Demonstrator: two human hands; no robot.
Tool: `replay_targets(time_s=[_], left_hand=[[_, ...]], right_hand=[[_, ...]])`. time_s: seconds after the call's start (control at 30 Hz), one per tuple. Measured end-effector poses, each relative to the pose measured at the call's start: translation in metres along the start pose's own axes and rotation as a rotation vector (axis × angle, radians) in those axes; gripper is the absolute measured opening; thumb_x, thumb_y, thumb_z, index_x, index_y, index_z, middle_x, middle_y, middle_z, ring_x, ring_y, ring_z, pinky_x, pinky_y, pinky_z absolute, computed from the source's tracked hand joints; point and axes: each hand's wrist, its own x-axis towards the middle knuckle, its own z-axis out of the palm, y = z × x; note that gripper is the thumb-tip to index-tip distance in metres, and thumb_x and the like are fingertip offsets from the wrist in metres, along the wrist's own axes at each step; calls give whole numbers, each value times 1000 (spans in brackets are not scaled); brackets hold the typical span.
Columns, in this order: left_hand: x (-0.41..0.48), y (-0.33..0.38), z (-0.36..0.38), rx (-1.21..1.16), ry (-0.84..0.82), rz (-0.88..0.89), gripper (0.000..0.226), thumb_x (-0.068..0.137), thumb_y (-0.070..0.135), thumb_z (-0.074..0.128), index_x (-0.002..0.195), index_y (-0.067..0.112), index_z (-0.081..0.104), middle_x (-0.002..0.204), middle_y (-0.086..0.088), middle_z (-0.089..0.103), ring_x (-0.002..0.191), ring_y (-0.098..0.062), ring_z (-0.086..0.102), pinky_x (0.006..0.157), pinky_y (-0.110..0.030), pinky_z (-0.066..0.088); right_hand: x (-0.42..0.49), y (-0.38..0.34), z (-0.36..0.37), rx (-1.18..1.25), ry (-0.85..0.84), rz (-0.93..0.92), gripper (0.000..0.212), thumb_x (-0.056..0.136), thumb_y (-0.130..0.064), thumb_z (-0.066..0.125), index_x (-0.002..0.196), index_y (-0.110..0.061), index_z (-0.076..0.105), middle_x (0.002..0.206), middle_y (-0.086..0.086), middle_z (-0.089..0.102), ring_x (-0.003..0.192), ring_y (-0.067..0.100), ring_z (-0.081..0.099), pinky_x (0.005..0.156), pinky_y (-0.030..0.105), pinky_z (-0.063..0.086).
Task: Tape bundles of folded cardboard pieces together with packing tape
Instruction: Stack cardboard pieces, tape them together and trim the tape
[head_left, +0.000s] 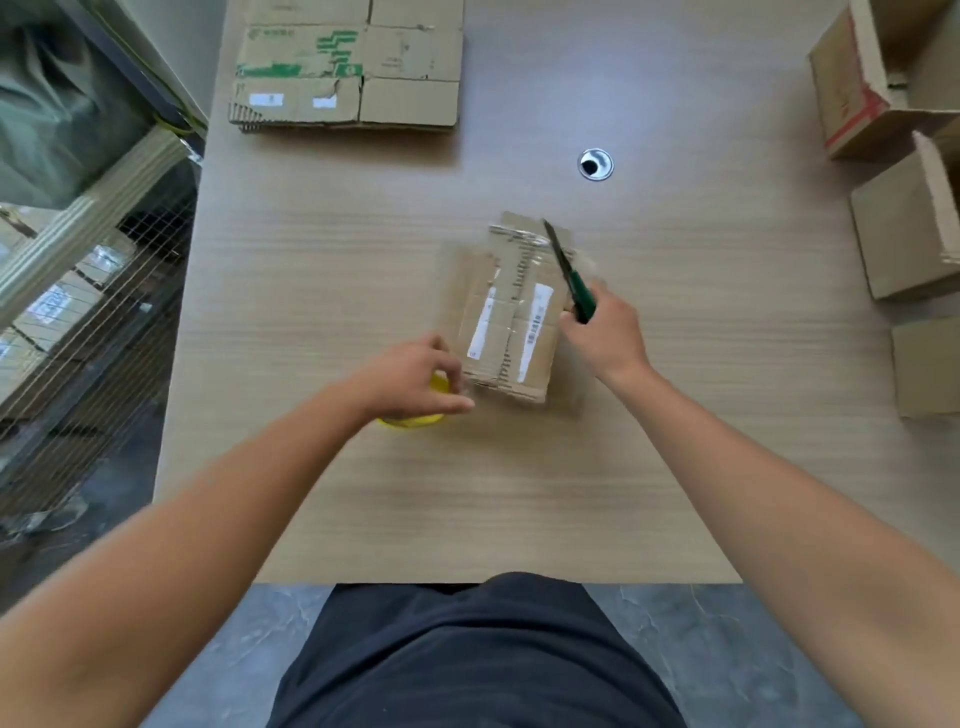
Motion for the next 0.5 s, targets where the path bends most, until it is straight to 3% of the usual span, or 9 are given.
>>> replay_targets(time_s=[0.13,0.2,0.27,0.4,0.5], left_hand=[[-18,18,19,-218,77,-127,12,88,40,73,92,29,71,111,-2,53,105,-21,58,98,-34,44],[-25,23,16,-271,146,-158,4,88,27,68,89,30,71,109,0,53,103,-21,58,93,-34,45],[-32,29,7,-322,226,-150,16,87,21,65,83,36,69,104,4,53,99,-18,56,85,-31,43],[-44,55,-6,-351,246,-24,11,84,34,59,83,42,66,98,8,54,98,-16,57,90,-36,46],[-46,69,-5,-347,223,12,9,85,37,55,85,42,63,97,11,52,97,-16,57,91,-41,48]], right_hand=[[-4,-16,9,51,-138,-16,7,91,-23,65,96,-21,61,85,-2,64,82,21,60,64,25,40],[-18,-18,7,93,-71,-16,5,93,-24,64,92,-24,59,83,-6,63,80,17,61,66,27,40],[-40,-20,2,174,11,-50,16,94,-26,64,82,-30,54,72,-11,57,67,10,55,62,28,41],[-92,-37,2,693,-264,25,9,96,-18,70,90,-19,63,68,-3,61,52,13,55,48,20,42],[-116,-44,6,793,-324,40,6,91,-19,74,88,-18,69,72,-3,63,49,8,49,45,18,39]])
